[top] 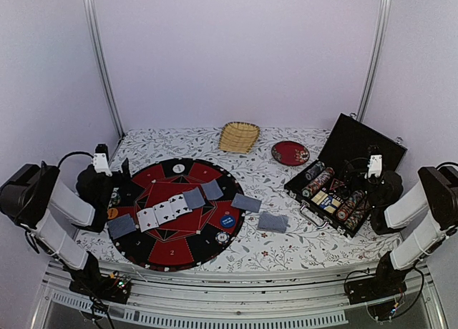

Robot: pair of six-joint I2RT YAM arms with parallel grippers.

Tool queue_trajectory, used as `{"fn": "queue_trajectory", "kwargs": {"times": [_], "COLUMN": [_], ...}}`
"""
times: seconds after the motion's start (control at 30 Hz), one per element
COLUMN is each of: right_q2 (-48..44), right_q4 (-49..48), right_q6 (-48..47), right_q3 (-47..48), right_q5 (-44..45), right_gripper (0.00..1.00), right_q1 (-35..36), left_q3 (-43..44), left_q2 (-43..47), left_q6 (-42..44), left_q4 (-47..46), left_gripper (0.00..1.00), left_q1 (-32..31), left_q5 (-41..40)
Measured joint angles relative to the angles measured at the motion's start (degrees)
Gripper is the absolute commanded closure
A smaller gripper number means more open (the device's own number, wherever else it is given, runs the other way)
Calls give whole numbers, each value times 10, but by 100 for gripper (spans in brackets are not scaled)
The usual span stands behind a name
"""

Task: Distribute texas hold em gaming equipment
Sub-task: Pick up the center of the board.

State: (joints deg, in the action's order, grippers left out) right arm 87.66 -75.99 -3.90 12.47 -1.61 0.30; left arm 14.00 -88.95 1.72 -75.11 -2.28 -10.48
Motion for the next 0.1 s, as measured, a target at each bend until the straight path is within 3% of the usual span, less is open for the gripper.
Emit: {"fn": "queue_trajectory", "kwargs": {"times": [0.1], "right_q2": [0], "right_q4": [2], "right_q6": [0], "right_q3": [0], "right_q5": [0], "right_gripper": [1], "right_q1": [0], "left_q3": [0], "left_q2": [0], "left_q6": [0], "left_q4": [0], "left_gripper": [2], "left_q1": [0], "left_q5": [0]}}
